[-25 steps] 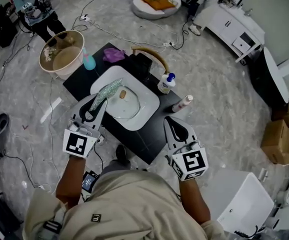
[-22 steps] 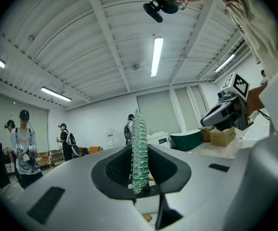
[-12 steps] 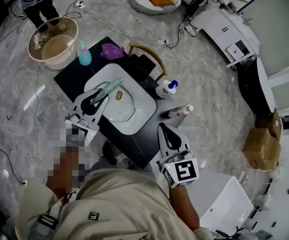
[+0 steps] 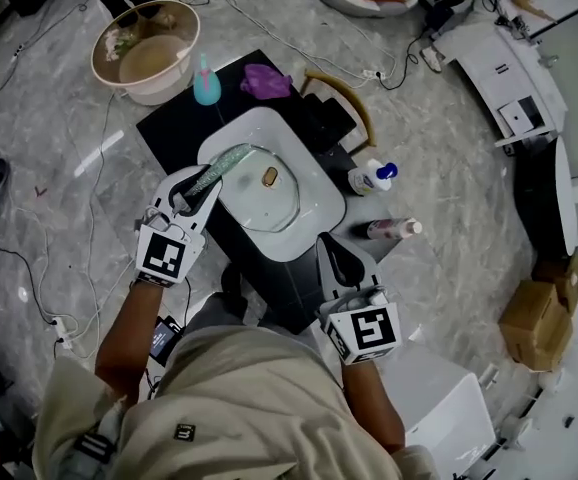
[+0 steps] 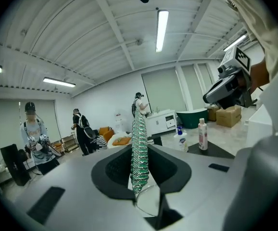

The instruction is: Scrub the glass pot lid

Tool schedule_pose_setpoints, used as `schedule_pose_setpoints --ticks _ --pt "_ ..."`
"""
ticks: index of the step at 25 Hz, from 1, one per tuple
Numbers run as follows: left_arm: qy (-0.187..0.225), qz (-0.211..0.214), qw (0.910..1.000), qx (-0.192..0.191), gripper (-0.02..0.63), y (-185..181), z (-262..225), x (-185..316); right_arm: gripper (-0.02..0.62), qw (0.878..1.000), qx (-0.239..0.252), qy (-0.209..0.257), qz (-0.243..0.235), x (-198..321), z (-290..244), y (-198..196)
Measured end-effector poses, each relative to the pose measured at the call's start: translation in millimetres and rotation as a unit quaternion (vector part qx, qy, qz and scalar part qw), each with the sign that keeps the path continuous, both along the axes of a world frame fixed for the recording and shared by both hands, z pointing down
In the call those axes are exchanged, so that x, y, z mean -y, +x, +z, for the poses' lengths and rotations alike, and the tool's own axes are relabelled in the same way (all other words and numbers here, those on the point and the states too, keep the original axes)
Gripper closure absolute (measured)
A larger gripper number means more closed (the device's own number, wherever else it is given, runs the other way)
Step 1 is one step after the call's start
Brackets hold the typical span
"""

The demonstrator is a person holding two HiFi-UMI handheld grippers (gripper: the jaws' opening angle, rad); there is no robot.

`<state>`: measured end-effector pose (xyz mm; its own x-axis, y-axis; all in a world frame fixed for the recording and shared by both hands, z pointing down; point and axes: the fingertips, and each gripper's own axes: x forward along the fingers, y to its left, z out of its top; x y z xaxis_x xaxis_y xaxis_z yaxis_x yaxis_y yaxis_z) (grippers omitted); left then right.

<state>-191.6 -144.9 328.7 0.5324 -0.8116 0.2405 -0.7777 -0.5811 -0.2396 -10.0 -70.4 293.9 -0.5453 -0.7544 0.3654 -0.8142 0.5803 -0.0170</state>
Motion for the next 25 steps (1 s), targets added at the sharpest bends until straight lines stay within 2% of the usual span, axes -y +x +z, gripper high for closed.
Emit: schedule_pose_setpoints --ticks 5,12,19,25 --pt "-0.027 -0.011 0.9974 0.067 0.517 -5 35 10 0.569 0.999 0.010 -0.033 -0.022 4 28 -1" --pt "-0.071 -0.003 0.9896 0.125 0.517 5 93 29 0.569 0.997 0.020 -0.073 -0.023 9 66 14" --pt "-0.115 0.014 0.9718 0.205 0.517 18 156 51 0.569 0.994 0.027 -0.105 -0.018 12 102 36" --pt "-0.157 0.032 0.9494 0.270 0.517 24 205 59 0.569 0.990 0.035 -0.133 -0.014 14 128 50"
